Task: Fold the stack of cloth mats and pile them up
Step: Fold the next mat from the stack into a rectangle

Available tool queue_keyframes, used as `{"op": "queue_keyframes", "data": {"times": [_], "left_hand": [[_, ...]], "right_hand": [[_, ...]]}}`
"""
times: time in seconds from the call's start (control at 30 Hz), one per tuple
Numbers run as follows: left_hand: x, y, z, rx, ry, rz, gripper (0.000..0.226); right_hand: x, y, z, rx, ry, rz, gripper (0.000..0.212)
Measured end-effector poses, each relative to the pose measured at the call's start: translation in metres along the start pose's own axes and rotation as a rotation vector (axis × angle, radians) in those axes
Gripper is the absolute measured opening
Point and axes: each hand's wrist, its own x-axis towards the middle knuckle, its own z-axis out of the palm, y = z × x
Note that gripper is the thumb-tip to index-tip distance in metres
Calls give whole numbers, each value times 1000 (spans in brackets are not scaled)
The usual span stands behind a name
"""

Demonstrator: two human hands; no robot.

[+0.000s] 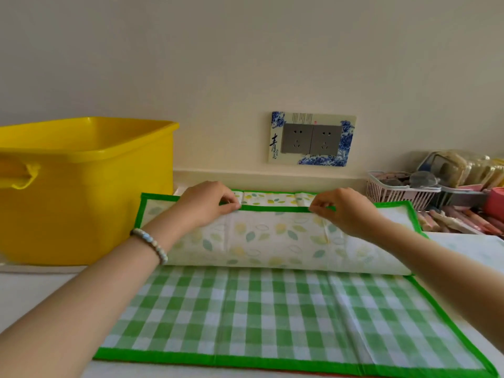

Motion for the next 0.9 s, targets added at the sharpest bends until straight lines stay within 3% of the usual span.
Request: {"op": "queue_keyframes", "data": {"times": [0.17,0.27,0.47,0.67,0.9], "left_hand": [[7,-6,39,-75,134,-1,51],[5,-3,59,-99,164,72,51],[-3,-7,94,-179,-53,45,61],[-6,-16,111,-139,-108,27,62],[-6,-17,123,-104,-193,-50,60]], "right_hand": [[19,16,43,115,65,84,18],[29,25,63,133,77,122,17],[45,37,93,56,38,128,18],[49,36,104,51,-29,171,22],[32,-15,119,160,-40,77,34]]}}
